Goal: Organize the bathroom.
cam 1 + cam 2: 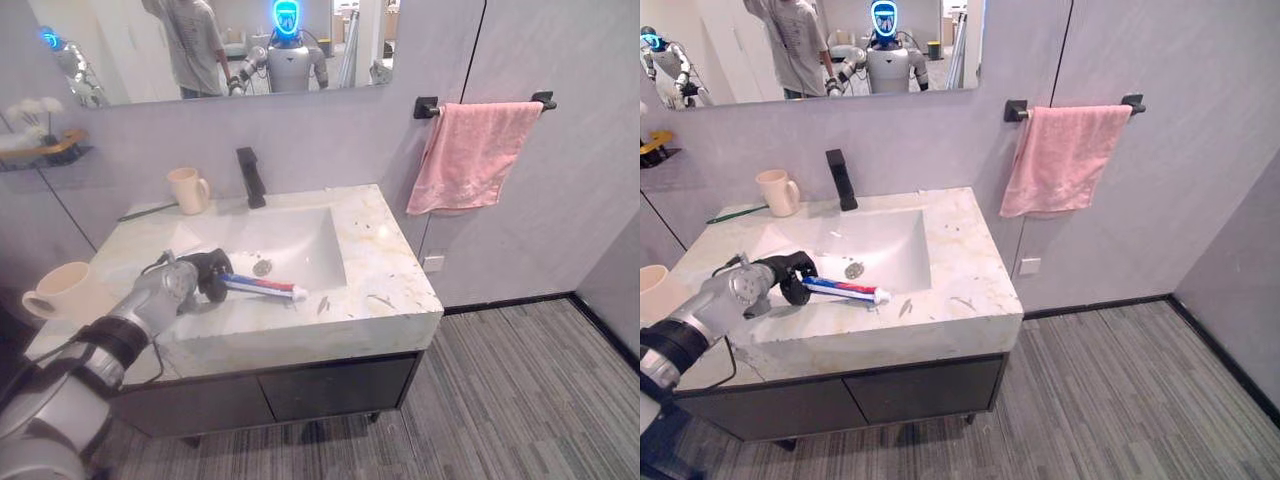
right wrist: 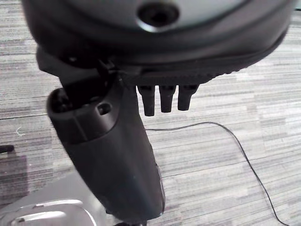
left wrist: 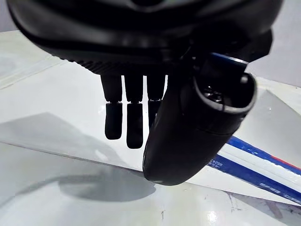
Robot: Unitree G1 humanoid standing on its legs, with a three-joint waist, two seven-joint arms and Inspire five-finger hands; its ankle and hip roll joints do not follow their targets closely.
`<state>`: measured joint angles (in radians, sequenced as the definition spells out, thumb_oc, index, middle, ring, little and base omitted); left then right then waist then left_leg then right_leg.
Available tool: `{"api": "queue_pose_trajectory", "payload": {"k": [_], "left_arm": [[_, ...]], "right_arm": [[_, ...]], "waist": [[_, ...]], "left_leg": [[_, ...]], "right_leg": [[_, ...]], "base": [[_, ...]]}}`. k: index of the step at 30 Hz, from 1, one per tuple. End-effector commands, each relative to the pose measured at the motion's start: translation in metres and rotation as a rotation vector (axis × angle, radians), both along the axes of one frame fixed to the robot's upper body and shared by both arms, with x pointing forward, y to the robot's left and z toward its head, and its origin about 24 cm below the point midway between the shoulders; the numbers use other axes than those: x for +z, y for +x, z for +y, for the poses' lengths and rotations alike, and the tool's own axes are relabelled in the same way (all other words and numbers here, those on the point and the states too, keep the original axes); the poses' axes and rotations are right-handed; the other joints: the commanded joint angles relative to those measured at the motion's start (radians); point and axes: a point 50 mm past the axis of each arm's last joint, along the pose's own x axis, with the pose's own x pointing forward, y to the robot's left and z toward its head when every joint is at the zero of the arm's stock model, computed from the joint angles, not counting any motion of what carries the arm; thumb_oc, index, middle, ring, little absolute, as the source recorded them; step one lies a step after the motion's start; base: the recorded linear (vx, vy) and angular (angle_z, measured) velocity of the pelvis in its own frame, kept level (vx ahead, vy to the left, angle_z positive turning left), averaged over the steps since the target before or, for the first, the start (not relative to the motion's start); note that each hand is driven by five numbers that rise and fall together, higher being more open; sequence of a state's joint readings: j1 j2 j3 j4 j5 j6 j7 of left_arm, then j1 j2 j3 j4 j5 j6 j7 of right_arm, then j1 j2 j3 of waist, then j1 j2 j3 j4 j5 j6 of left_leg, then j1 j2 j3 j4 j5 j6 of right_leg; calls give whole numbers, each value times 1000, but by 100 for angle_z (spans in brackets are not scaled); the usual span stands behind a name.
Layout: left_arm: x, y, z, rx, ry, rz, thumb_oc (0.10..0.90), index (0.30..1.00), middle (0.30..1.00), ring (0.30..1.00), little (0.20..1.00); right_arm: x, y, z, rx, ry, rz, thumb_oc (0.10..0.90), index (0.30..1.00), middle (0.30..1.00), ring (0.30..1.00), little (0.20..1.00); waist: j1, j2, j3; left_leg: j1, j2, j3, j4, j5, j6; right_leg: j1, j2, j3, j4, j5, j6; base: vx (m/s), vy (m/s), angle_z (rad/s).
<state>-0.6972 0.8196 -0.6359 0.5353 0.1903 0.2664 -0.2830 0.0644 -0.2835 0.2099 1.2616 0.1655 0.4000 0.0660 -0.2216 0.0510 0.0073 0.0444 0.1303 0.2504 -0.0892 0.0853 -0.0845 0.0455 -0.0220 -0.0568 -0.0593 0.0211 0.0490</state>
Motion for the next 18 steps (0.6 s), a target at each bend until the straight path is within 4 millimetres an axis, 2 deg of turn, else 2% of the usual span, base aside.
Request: {"api": "queue_pose_trajectory", "payload": {"k": [1,18], "left_arm": [[59,16,5,4,-30,-171,400,300,300,300,300],[91,15,9,-43,-20,-215,400,300,300,300,300]], "right_arm": [[-1,-5,2,26,-6,35,800,900,900,900,900],[-1,-7,3,7,-8,33,800,900,900,900,900]], "waist": [[-15,0,-1],[-4,5,1]], "left_leg": [[10,11,11,37,-81,35],[10,10,-4,27,-72,32]], "right_leg": [[-11,-27,-88,99,-76,81],[-4,-28,-88,92,-72,83]], "base": [[-5,-3,4],[0,0,0]]}}
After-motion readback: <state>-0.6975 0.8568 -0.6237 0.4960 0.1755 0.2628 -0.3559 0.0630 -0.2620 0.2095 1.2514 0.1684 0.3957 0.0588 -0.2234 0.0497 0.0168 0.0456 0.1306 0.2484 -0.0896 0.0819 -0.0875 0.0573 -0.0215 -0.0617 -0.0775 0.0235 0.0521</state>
